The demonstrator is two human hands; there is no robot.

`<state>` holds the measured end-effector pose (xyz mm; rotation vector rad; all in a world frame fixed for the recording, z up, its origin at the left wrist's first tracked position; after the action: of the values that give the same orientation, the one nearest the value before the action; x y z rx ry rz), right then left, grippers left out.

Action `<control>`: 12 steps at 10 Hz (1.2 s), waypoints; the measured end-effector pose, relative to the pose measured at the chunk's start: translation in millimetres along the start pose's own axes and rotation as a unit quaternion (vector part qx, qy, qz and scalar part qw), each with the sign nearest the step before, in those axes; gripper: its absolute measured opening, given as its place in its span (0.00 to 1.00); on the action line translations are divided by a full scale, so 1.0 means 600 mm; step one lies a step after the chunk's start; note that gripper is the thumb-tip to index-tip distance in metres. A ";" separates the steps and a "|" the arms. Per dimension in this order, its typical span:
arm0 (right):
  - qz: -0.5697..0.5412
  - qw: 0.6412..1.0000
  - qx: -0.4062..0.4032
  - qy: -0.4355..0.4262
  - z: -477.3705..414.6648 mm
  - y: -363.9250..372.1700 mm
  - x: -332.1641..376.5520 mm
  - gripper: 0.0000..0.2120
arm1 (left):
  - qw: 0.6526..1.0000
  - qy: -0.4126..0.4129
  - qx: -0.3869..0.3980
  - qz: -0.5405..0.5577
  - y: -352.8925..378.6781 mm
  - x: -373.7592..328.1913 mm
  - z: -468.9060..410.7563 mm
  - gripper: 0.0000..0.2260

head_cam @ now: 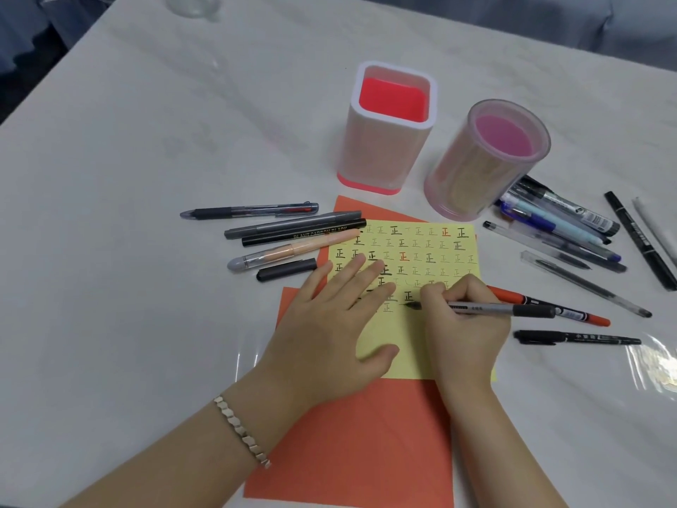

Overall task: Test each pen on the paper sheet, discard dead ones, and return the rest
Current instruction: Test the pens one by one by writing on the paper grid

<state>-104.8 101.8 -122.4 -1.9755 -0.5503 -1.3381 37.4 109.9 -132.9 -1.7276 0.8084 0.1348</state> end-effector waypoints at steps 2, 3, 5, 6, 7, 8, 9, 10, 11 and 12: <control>0.003 1.000 0.009 -0.001 0.001 0.001 0.000 0.14 | 1.000 0.000 -0.002 0.002 0.000 -0.001 0.000 0.27; -0.001 1.000 0.015 0.001 0.001 -0.001 0.001 0.15 | 1.000 0.000 0.000 0.002 0.000 0.000 0.000 0.27; -0.007 1.000 0.000 0.010 0.000 -0.001 -0.002 0.14 | 1.000 -0.001 -0.002 0.004 -0.001 -0.001 0.001 0.27; -0.004 1.000 0.005 -0.003 0.001 0.000 -0.001 0.14 | 1.000 0.001 -0.007 0.003 0.000 0.000 0.001 0.27; -0.002 1.000 0.002 -0.011 0.002 0.001 -0.001 0.14 | 1.000 0.001 -0.006 0.002 0.000 -0.001 0.000 0.27; -0.007 1.000 0.001 -0.009 0.001 0.000 -0.002 0.15 | 1.000 -0.001 -0.001 0.004 0.000 0.000 0.001 0.27; -0.010 1.000 0.003 -0.003 0.000 -0.001 -0.002 0.14 | 1.000 -0.003 -0.001 0.005 0.000 0.000 0.001 0.27; -0.006 1.000 0.009 -0.007 0.000 0.000 0.000 0.14 | 1.000 -0.001 -0.001 0.004 0.000 0.000 0.001 0.27; -0.002 1.000 0.009 -0.013 0.002 0.001 0.003 0.14 | 1.000 -0.001 -0.003 0.005 -0.001 -0.001 0.001 0.27; 0.002 1.000 0.012 -0.008 0.002 0.002 0.002 0.14 | 1.000 -0.001 -0.003 0.006 -0.001 -0.001 0.000 0.27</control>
<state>-102.9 101.8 -122.0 -1.9692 -0.5664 -1.3084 37.4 110.4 -132.4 -1.7284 0.8169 0.1472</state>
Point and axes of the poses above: each hand's wrist, its own z-axis away from the middle knuckle, its own y-axis out of the palm, x = y × z, the point moved 2 cm from there along -z, towards the middle knuckle, and after that the axes turned 11 degrees about -x, right-handed, at the moved point
